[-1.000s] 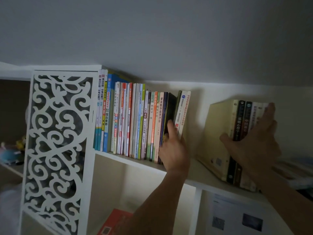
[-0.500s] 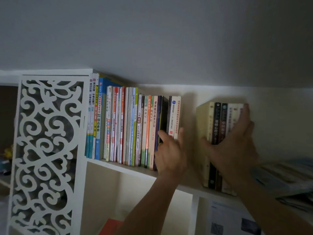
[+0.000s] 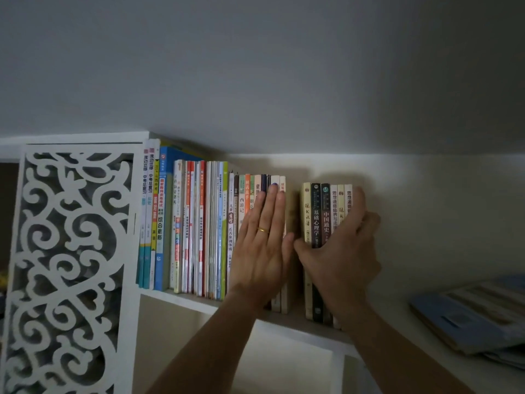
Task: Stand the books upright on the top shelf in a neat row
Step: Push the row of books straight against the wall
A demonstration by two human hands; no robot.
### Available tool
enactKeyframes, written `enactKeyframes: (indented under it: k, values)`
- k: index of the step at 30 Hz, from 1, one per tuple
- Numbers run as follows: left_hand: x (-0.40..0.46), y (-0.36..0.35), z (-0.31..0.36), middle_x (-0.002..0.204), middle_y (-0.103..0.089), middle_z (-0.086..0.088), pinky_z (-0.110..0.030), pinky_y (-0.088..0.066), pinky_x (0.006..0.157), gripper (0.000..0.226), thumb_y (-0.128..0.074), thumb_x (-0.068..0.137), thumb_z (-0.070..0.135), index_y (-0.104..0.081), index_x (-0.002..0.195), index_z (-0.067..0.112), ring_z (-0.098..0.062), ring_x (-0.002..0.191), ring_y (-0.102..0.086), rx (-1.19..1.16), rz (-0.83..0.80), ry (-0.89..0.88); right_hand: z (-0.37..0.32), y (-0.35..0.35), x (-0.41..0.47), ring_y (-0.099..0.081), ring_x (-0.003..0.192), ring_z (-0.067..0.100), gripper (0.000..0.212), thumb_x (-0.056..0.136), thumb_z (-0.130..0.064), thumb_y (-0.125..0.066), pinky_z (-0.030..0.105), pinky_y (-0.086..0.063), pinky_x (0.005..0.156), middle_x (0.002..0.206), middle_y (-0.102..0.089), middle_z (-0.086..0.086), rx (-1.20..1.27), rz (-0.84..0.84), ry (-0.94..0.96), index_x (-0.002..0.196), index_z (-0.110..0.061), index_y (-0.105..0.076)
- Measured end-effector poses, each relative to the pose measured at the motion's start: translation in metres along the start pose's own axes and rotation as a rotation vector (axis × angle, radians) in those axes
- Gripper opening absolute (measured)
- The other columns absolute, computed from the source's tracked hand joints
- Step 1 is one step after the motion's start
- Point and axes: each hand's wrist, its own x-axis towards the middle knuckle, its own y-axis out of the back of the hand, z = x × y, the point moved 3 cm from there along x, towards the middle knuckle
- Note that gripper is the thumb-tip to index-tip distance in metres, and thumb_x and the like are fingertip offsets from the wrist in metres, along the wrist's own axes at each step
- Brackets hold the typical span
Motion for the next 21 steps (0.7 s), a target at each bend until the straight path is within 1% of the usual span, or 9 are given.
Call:
enactKeyframes:
  k: [3,6,9,10,11,12,14,17,21]
  values:
    - [0.003,-0.001,-0.001,0.173,0.007,-0.015,-0.048,-0.016,0.129,0.066,-0.028,0.111,0.034,-0.003,0.164,0.005,-0.025,0.161,0.006,-0.017,0.0,0.013,0.001,0.0,0.005,-0.057,0.109,0.03,0.132,0.058,-0.055,-0.088,0.04,-0.053,0.073,0.137,-0.034,0.008,-0.001,-0.046,0.011,0.158,-0.029,-0.006]
    - [-0.01,0.006,0.001,0.173,0.001,-0.018,-0.052,-0.02,0.128,0.066,-0.028,0.111,0.036,-0.009,0.163,0.001,-0.028,0.161,0.0,-0.095,-0.006,0.009,0.006,0.006,-0.004,-0.053,0.118,0.032,0.14,0.057,-0.06,-0.087,0.048,-0.059,0.081,0.146,-0.027,0.01,0.035,-0.128,0.077,0.159,-0.029,0.004]
    - [-0.047,0.021,0.002,0.167,-0.027,-0.019,-0.047,-0.03,0.124,0.067,-0.037,0.108,0.044,-0.03,0.16,0.001,-0.028,0.156,-0.025,-0.18,-0.017,0.157,0.021,0.014,-0.035,-0.047,0.131,0.038,0.154,0.051,-0.078,-0.08,0.056,-0.055,0.093,0.154,-0.023,0.014,-0.004,-0.192,0.067,0.159,-0.025,0.017]
    - [-0.06,0.027,0.002,0.152,-0.046,-0.016,-0.041,-0.043,0.112,0.061,-0.04,0.107,0.048,-0.045,0.15,0.006,-0.028,0.141,-0.046,-0.2,-0.019,0.243,0.027,0.014,-0.044,-0.046,0.132,0.038,0.156,0.05,-0.083,-0.076,0.055,-0.055,0.094,0.153,-0.023,0.014,-0.029,-0.228,0.062,0.158,-0.024,0.02]
    - [-0.069,0.029,0.004,0.126,-0.058,-0.008,-0.033,-0.051,0.092,0.05,-0.042,0.106,0.051,-0.055,0.133,0.012,-0.023,0.115,-0.061,-0.213,-0.018,0.309,0.031,0.011,-0.049,-0.046,0.131,0.038,0.156,0.05,-0.082,-0.075,0.053,-0.055,0.094,0.151,-0.024,0.013,-0.045,-0.277,0.062,0.157,-0.023,0.022]
    - [-0.075,0.028,0.008,0.103,-0.059,0.001,-0.024,-0.05,0.073,0.039,-0.043,0.106,0.053,-0.057,0.115,0.018,-0.015,0.088,-0.063,-0.218,-0.038,0.335,0.035,0.008,-0.051,-0.047,0.129,0.036,0.156,0.051,-0.079,-0.078,0.052,-0.054,0.092,0.148,-0.026,0.012,-0.052,-0.323,0.057,0.157,-0.023,0.022]
    - [-0.075,0.017,0.017,0.08,-0.05,0.011,-0.014,-0.037,0.056,0.03,-0.044,0.107,0.05,-0.052,0.095,0.024,-0.007,0.066,-0.055,-0.223,-0.116,0.315,0.038,0.002,-0.048,-0.05,0.124,0.035,0.152,0.055,-0.07,-0.084,0.051,-0.056,0.091,0.143,-0.03,0.013,-0.058,-0.347,0.063,0.157,-0.021,0.018]
    - [-0.068,0.006,0.021,0.079,-0.042,0.012,-0.017,-0.032,0.055,0.025,-0.048,0.108,0.041,-0.051,0.089,0.024,-0.006,0.065,-0.047,-0.206,-0.14,0.267,0.034,-0.004,-0.043,-0.053,0.117,0.034,0.146,0.059,-0.064,-0.084,0.053,-0.058,0.086,0.138,-0.034,0.014,-0.059,-0.318,0.09,0.157,-0.02,0.015]
    - [-0.072,0.017,0.017,0.088,-0.054,-0.001,-0.036,-0.053,0.062,0.026,-0.039,0.111,0.04,-0.051,0.102,0.019,-0.021,0.078,-0.061,-0.177,-0.138,0.192,0.037,0.0,-0.045,-0.048,0.124,0.036,0.149,0.057,-0.076,-0.079,0.055,-0.053,0.095,0.143,-0.031,0.014,0.025,-0.364,0.102,0.157,-0.022,0.018]
